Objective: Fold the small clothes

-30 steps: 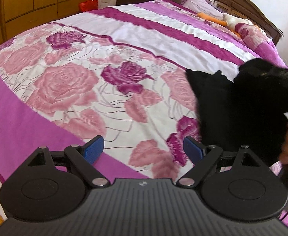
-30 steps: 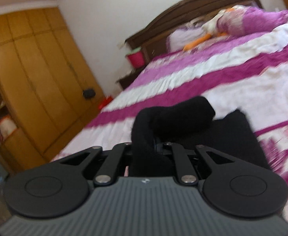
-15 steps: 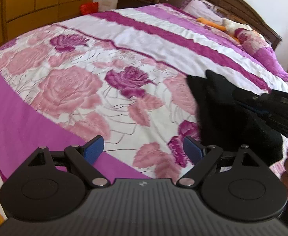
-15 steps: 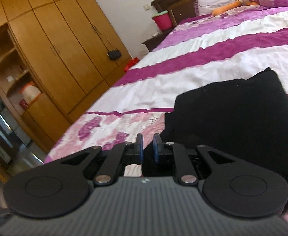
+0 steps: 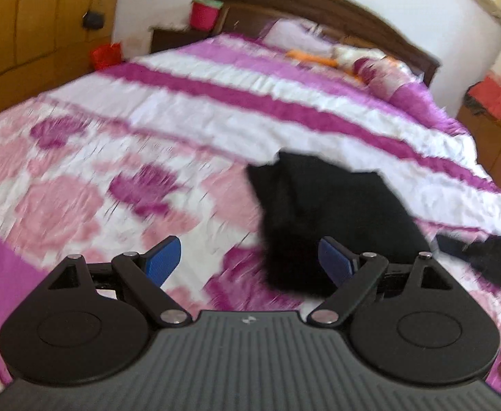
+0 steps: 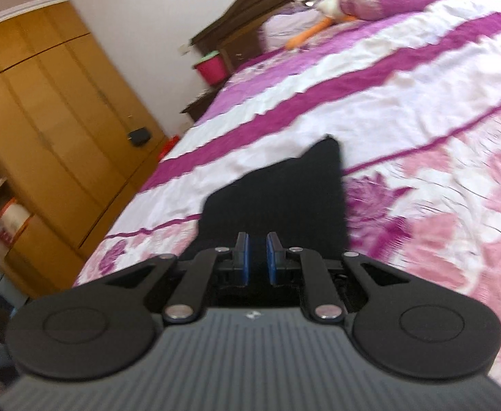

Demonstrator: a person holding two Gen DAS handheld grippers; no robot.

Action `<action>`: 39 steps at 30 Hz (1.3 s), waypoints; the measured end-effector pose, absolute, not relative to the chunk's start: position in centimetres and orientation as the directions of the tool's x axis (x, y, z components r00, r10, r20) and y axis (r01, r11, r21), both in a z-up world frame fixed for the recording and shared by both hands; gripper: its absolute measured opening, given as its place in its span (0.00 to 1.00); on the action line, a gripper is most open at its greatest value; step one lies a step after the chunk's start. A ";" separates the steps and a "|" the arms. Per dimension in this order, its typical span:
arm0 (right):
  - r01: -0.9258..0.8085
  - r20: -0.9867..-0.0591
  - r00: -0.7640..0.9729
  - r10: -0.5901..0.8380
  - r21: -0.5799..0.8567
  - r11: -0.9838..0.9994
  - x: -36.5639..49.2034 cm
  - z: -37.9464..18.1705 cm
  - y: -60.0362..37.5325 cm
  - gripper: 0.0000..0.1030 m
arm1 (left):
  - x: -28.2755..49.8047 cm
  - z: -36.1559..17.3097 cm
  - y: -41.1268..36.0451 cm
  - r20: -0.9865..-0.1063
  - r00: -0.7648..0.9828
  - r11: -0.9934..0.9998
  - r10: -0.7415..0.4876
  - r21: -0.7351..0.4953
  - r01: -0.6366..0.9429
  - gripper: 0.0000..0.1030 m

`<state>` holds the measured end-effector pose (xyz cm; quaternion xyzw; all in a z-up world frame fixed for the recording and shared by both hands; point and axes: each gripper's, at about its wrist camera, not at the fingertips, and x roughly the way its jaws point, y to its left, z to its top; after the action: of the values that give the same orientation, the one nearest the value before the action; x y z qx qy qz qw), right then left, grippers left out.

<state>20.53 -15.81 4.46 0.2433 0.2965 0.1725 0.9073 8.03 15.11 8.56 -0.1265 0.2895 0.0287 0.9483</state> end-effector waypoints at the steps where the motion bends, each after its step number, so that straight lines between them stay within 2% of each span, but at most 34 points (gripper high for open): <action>1: -0.156 -0.459 0.762 0.456 0.554 0.818 20.6 4.0 -16.0 0.15 | 8.3 8.9 14.7 -0.540 0.841 0.969 -0.031 -0.224 -0.107 0.88; 5: -0.151 -0.463 0.758 0.459 0.560 0.815 20.9 2.9 -16.3 0.15 | 10.1 9.6 13.2 -0.496 0.865 0.977 -0.075 -0.208 -0.034 0.87; 10: -0.165 -0.436 0.772 0.463 0.566 0.808 20.9 2.4 -16.6 0.14 | 13.5 8.2 12.2 -0.522 0.844 0.981 -0.125 -0.192 0.026 0.86; 13: -0.172 -0.425 0.775 0.468 0.571 0.803 21.2 2.2 -16.8 0.14 | 15.5 6.5 12.3 -0.570 0.811 0.983 -0.132 -0.178 0.034 0.84; 16: -0.195 -0.416 0.778 0.471 0.554 0.810 21.4 1.9 -16.6 0.14 | 16.9 4.1 12.0 -0.689 0.725 0.997 -0.019 -0.068 -0.039 0.82; 18: -0.208 -0.433 0.765 0.477 0.536 0.819 21.5 1.2 -16.2 0.11 | 16.8 2.4 13.0 -0.718 0.696 0.990 -0.033 -0.121 -0.078 0.82; 20: -0.217 -0.457 0.758 0.465 0.495 0.841 21.5 0.5 -15.7 0.10 | 16.2 1.8 13.7 -0.708 0.705 0.985 -0.049 -0.153 -0.085 0.83; 25: -0.240 -0.489 0.753 0.440 0.419 0.876 21.3 -0.1 -15.4 0.10 | 15.5 1.7 13.6 -0.692 0.721 0.991 -0.034 -0.119 -0.067 0.83; 34: -0.211 -0.491 0.758 0.430 0.439 0.873 20.4 0.6 -16.5 0.11 | 14.0 3.8 13.0 -0.634 0.771 0.991 -0.052 -0.129 -0.039 0.83; 38: -0.183 -0.479 0.771 0.421 0.466 0.866 20.4 1.3 -17.0 0.17 | 14.2 5.4 12.9 -0.601 0.797 0.991 -0.057 -0.131 -0.028 0.83; 39: -0.178 -0.469 0.775 0.423 0.481 0.859 20.5 1.4 -17.3 0.26 | 14.4 5.6 13.0 -0.599 0.798 0.990 -0.067 -0.142 -0.023 0.83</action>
<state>20.45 -17.29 1.44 0.2095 0.2927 0.1634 0.9185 14.42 12.99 5.60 -0.0711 0.3175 -0.0115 0.9455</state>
